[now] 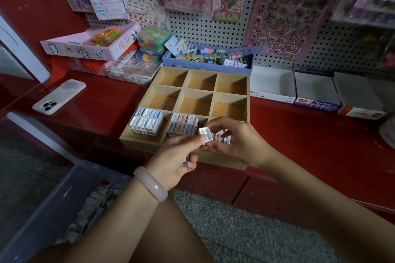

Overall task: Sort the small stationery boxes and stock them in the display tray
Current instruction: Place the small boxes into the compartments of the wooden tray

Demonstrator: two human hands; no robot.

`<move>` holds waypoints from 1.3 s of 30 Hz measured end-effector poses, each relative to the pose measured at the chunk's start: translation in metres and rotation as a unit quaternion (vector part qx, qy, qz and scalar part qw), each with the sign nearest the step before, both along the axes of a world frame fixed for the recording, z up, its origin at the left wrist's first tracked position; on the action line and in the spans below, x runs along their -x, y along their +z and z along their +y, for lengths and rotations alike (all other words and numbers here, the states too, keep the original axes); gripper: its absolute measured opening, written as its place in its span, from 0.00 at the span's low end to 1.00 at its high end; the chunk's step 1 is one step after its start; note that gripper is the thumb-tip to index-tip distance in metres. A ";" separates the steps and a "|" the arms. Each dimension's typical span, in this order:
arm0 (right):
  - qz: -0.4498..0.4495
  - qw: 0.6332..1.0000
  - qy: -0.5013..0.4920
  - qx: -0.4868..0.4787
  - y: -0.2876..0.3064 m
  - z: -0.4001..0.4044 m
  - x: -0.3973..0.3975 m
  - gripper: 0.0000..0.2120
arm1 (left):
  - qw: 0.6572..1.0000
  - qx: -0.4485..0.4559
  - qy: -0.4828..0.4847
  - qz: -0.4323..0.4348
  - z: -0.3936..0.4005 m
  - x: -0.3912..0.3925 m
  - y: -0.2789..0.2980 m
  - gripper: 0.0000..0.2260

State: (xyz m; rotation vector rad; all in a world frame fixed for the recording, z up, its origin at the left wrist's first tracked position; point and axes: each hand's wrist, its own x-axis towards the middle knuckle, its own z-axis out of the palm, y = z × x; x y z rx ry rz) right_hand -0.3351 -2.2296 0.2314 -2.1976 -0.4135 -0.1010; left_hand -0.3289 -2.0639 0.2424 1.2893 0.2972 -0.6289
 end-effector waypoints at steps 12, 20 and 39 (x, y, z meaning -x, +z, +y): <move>0.029 0.946 -0.219 0.237 -0.025 -0.012 -0.022 0.21 | 0.999 0.011 0.015 0.029 0.005 -0.006 -0.004 0.05; 0.044 0.941 -0.228 0.247 -0.032 -0.002 -0.032 0.21 | 0.999 0.022 0.008 0.037 0.012 -0.009 -0.005 0.04; -0.050 0.993 0.030 0.104 -0.003 0.012 -0.008 0.24 | 0.985 0.159 0.035 0.055 0.007 -0.011 0.005 0.16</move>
